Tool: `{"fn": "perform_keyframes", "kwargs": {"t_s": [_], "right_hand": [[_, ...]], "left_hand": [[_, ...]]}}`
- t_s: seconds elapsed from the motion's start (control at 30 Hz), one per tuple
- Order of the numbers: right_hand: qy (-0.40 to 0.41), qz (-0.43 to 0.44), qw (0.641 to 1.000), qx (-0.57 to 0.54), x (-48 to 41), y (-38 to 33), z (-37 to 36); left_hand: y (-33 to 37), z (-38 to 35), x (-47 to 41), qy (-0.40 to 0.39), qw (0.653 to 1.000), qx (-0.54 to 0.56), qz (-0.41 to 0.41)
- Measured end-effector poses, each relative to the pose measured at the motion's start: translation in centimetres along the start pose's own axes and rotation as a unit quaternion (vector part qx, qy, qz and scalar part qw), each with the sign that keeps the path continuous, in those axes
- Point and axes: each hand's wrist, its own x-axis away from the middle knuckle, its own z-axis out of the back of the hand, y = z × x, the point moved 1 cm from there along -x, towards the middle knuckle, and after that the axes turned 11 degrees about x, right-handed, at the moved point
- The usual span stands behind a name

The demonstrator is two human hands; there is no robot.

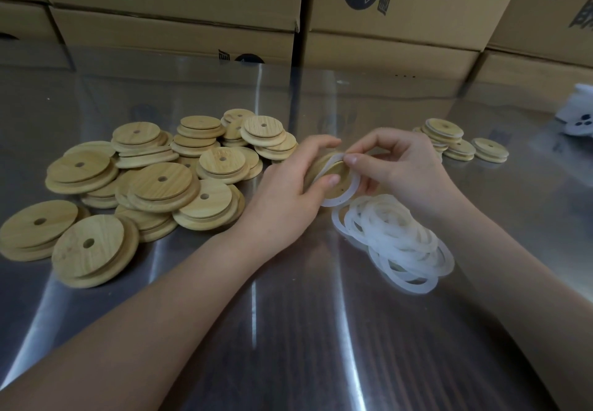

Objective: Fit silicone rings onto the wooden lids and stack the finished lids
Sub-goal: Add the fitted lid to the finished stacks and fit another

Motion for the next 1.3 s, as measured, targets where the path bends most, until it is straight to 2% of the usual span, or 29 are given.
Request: {"fn": "perform_keyframes", "kwargs": {"t_s": [0.17, 1.13, 1.3], "right_hand": [[-0.002, 0.005, 1.0, -0.01, 0.0, 0.0, 0.0], [0.02, 0.025, 0.999, -0.01, 0.0, 0.0, 0.1], [0.016, 0.017, 1.0, -0.007, -0.1, 0.1, 0.3]], "left_hand": [[0.3, 0.0, 0.1, 0.003, 0.999, 0.019, -0.027], [1.0, 0.1, 0.1, 0.089, 0.995, 0.035, 0.001], [1.1, 0.1, 0.3, 0.059, 0.997, 0.049, -0.003]]}}
